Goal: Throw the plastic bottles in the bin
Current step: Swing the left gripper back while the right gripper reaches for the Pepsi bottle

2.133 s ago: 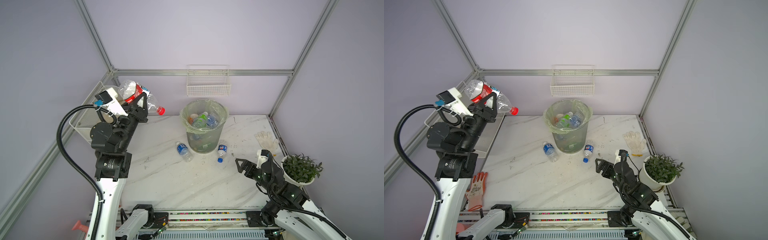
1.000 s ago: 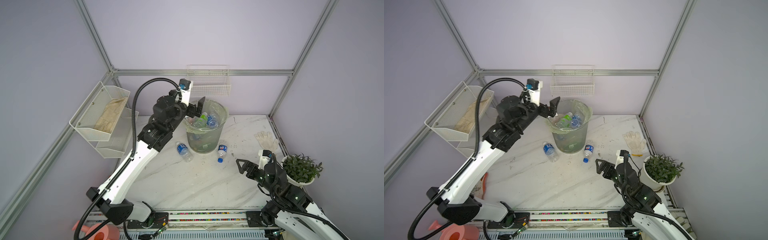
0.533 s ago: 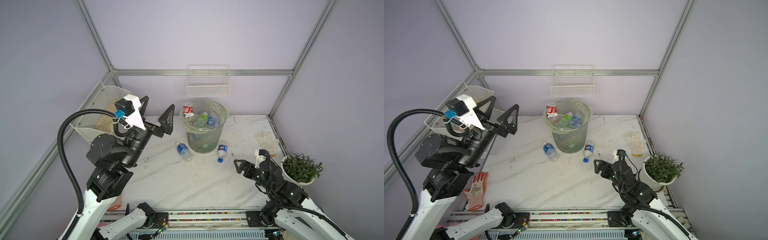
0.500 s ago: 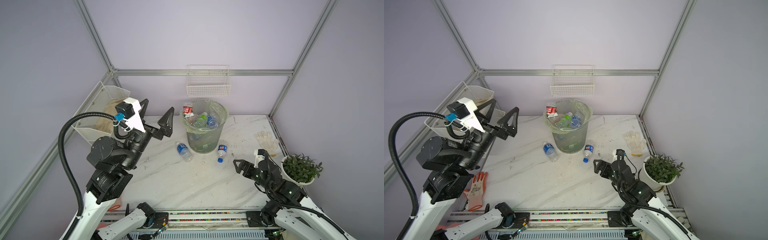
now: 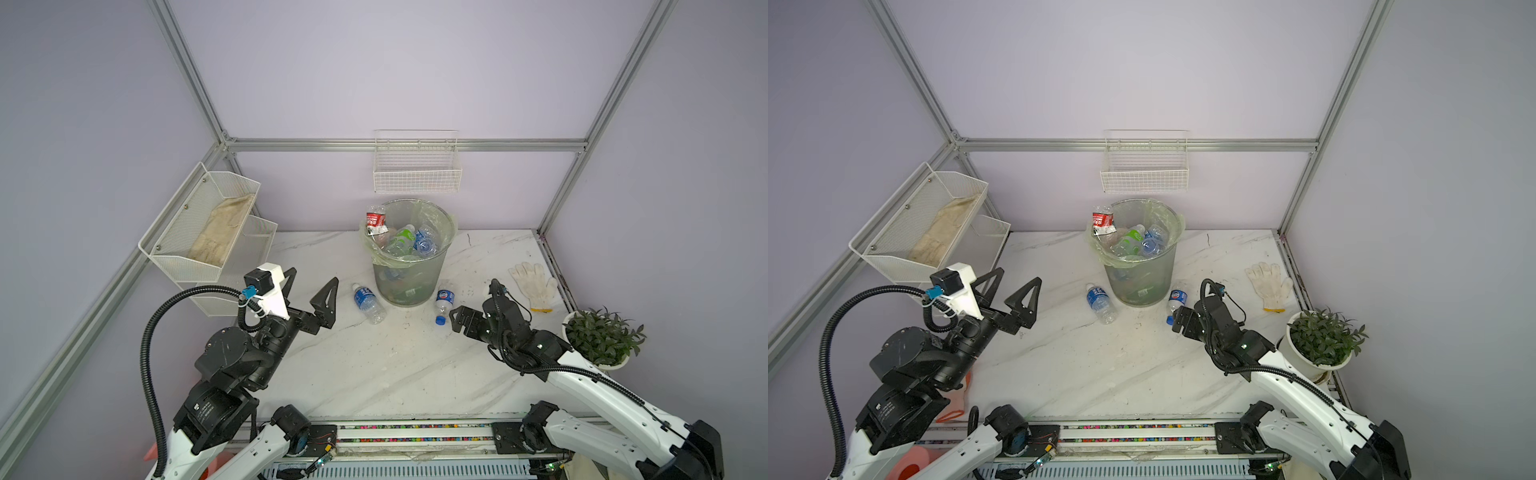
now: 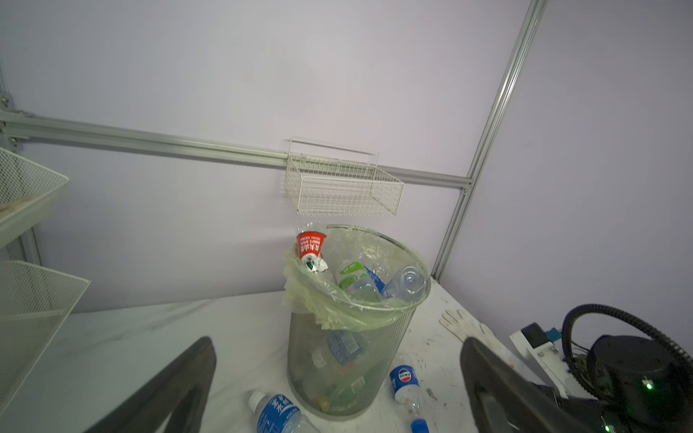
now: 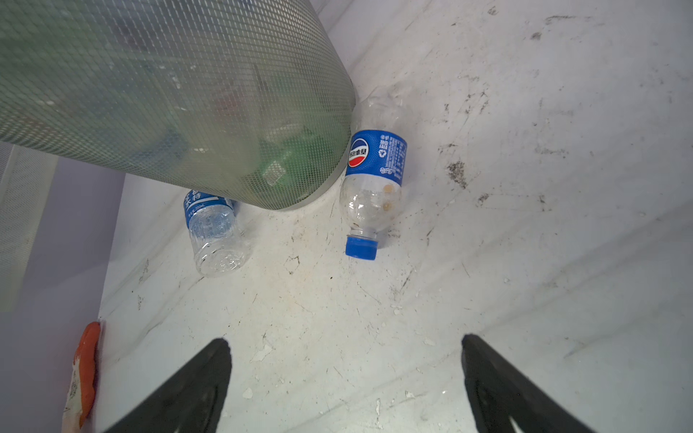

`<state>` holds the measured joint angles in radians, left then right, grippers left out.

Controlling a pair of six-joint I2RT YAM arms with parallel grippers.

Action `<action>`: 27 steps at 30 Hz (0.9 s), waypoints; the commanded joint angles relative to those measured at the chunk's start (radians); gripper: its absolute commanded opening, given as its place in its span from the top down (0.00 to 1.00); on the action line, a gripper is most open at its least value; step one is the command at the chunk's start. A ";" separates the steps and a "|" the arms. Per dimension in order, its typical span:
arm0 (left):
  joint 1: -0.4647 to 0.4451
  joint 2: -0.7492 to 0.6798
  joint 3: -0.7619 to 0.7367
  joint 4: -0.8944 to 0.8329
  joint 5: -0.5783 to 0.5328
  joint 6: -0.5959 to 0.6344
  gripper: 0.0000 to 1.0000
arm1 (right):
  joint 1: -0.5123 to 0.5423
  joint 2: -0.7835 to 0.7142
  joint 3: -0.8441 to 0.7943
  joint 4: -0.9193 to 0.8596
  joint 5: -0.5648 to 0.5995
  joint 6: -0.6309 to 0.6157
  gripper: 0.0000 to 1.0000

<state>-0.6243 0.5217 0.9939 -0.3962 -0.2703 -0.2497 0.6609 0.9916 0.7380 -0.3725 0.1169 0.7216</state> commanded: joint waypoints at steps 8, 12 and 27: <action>-0.003 -0.151 -0.221 -0.110 0.056 -0.241 0.02 | -0.069 0.275 0.130 0.100 -0.008 -0.120 0.03; -0.005 -0.204 -0.321 -0.125 0.119 -0.353 0.05 | -0.101 0.359 0.156 0.140 -0.032 -0.132 0.03; -0.006 -0.344 -0.371 -0.279 0.135 -0.434 0.06 | -0.236 0.589 0.164 0.325 -0.201 -0.128 0.13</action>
<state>-0.6243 0.1909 0.6308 -0.6556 -0.1482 -0.6693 0.4389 1.5581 0.9054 -0.1162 -0.0338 0.5907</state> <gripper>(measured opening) 0.942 0.874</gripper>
